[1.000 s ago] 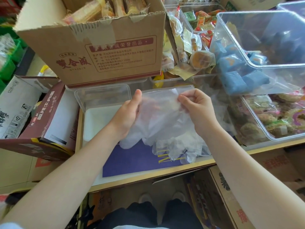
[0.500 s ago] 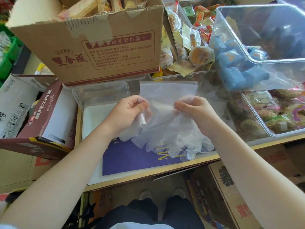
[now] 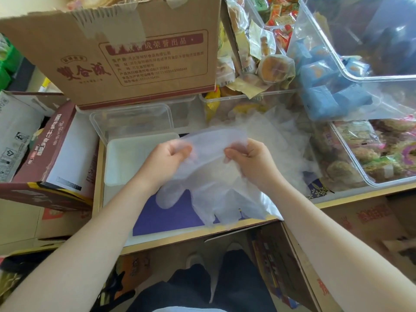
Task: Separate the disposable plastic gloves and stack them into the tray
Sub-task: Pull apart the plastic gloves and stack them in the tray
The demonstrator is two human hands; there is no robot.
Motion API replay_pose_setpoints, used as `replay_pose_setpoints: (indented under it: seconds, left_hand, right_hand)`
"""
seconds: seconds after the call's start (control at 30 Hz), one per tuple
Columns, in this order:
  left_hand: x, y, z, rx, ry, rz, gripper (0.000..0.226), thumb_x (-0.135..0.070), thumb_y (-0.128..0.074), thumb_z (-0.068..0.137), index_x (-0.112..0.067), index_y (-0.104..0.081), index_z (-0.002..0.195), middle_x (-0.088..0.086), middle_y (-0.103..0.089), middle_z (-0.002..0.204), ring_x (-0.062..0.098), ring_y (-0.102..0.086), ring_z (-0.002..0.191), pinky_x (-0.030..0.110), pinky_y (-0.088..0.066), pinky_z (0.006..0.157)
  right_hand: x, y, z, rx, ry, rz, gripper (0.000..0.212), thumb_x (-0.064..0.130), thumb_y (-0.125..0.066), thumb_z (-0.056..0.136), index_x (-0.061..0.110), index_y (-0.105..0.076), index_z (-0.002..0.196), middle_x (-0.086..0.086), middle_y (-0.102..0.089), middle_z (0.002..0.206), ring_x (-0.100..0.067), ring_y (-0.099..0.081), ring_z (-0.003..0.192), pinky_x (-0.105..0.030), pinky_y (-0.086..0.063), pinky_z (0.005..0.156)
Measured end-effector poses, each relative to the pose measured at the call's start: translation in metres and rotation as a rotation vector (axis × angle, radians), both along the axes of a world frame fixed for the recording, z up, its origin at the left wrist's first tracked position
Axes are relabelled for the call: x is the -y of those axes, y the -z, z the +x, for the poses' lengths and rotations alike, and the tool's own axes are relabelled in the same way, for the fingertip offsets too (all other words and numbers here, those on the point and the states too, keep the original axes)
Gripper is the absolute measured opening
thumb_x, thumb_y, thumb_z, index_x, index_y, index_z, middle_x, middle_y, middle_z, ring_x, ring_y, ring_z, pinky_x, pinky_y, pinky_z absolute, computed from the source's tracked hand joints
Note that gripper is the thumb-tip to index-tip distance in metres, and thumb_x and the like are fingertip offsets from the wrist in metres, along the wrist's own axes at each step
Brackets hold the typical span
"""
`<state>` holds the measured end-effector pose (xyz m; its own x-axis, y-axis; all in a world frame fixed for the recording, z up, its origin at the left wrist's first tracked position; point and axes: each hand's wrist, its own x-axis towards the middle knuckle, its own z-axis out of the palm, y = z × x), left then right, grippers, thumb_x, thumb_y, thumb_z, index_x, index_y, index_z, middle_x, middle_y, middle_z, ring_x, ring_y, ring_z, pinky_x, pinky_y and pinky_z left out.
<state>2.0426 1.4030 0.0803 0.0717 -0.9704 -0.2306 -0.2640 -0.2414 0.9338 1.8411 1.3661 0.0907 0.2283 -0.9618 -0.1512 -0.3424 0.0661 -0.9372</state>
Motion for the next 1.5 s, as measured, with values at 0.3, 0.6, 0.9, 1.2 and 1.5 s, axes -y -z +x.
replay_pose_setpoints:
  seconds: [0.3,0.6,0.9,1.2,1.5]
  left_hand:
    - [0.018,0.023,-0.006,0.289,-0.439,0.021,0.021,-0.017,-0.048,0.096,-0.010,-0.067,0.102,0.008,-0.065,0.088,0.026,-0.059,0.085,0.026,-0.039,0.073]
    - [0.027,0.040,-0.013,0.442,-0.348,0.145,0.022,-0.031,-0.046,0.097,-0.016,-0.058,0.108,-0.008,-0.058,0.088,0.014,-0.051,0.082,0.023,-0.032,0.069]
    - [0.025,0.045,-0.013,0.469,-0.090,0.158,0.019,-0.032,-0.049,0.095,-0.024,-0.066,0.095,0.014,-0.062,0.072,0.027,-0.054,0.066,0.033,-0.041,0.063]
    - [0.030,0.040,-0.020,0.347,0.010,-0.107,0.033,-0.032,-0.056,0.087,-0.004,-0.073,0.089,-0.013,-0.065,0.082,0.004,-0.056,0.075,0.011,-0.038,0.068]
    - [0.045,-0.013,-0.016,0.046,0.021,-0.239,0.026,-0.054,-0.064,0.079,-0.030,-0.074,0.084,-0.013,-0.039,0.142,-0.022,-0.050,0.101,0.001,-0.035,0.083]
  right_hand:
    - [0.007,0.054,-0.026,-0.205,-0.449,0.242,0.007,0.024,-0.068,0.084,0.027,-0.063,0.080,-0.002,-0.063,0.066,-0.010,-0.044,0.048,-0.020,-0.034,0.043]
    - [0.083,0.109,-0.057,-0.788,-0.234,-0.034,0.046,0.033,-0.055,0.093,0.010,-0.049,0.131,-0.011,-0.041,0.140,-0.031,-0.043,0.123,-0.038,-0.037,0.098]
    - [0.109,0.121,-0.035,-0.711,-0.127,-0.085,0.019,0.026,-0.056,0.092,0.008,-0.064,0.088,-0.006,-0.063,0.082,-0.032,-0.056,0.089,-0.036,-0.037,0.069]
    - [0.109,0.068,-0.041,-0.130,0.088,-0.225,0.014,0.013,-0.058,0.091,0.009,-0.072,0.092,0.000,-0.066,0.091,-0.007,-0.057,0.082,-0.014,-0.041,0.073]
    - [0.089,-0.015,-0.049,0.654,-0.187,0.112,0.015,0.010,-0.047,0.090,0.013,-0.057,0.079,0.000,-0.059,0.063,-0.012,-0.052,0.056,-0.021,-0.042,0.056]
